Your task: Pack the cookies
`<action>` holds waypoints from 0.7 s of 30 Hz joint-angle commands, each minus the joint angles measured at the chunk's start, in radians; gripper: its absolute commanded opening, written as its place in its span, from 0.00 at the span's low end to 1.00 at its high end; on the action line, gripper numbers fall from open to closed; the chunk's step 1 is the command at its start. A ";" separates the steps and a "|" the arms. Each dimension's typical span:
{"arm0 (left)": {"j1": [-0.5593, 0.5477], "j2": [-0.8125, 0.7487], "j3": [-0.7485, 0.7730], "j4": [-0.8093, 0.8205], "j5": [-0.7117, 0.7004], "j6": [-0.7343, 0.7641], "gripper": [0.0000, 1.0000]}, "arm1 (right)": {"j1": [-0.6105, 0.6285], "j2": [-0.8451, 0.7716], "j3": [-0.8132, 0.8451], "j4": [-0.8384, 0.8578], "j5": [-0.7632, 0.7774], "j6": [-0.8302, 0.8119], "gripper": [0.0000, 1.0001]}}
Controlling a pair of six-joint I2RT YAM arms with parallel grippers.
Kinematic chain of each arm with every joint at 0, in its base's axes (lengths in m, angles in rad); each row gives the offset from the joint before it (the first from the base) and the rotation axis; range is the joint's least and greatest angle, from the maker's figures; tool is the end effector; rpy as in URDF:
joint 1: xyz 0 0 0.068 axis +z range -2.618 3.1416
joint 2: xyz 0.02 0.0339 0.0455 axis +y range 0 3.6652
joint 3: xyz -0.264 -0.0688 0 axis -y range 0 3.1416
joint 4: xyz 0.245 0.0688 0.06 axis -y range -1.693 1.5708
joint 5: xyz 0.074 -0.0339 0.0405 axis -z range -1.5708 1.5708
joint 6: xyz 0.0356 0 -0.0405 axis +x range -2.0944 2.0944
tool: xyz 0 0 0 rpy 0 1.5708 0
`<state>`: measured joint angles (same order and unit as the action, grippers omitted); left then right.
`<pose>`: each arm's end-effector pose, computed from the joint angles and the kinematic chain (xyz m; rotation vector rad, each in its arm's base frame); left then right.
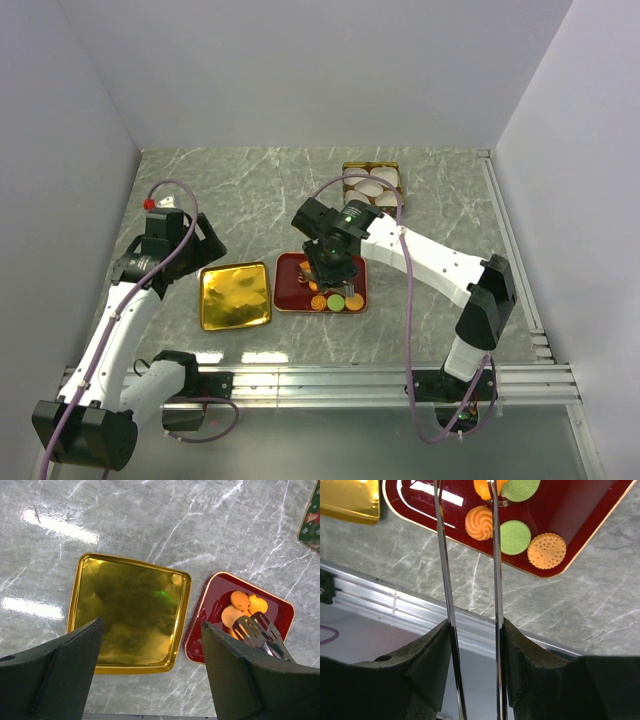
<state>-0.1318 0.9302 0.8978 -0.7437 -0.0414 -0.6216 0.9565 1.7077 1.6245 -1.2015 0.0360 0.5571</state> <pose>0.1858 -0.0231 0.3004 -0.5943 2.2932 -0.3201 0.1948 0.2739 0.3093 -0.5677 2.8426 0.2487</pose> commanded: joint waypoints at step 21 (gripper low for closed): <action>-0.003 -0.022 -0.007 0.033 0.006 0.003 0.83 | 0.010 0.072 0.051 0.006 0.053 -0.002 0.43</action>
<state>-0.1318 0.9241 0.8913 -0.7429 -0.0414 -0.6216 0.9581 1.7729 1.6375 -1.2091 0.0677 0.5560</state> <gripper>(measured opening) 0.831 0.449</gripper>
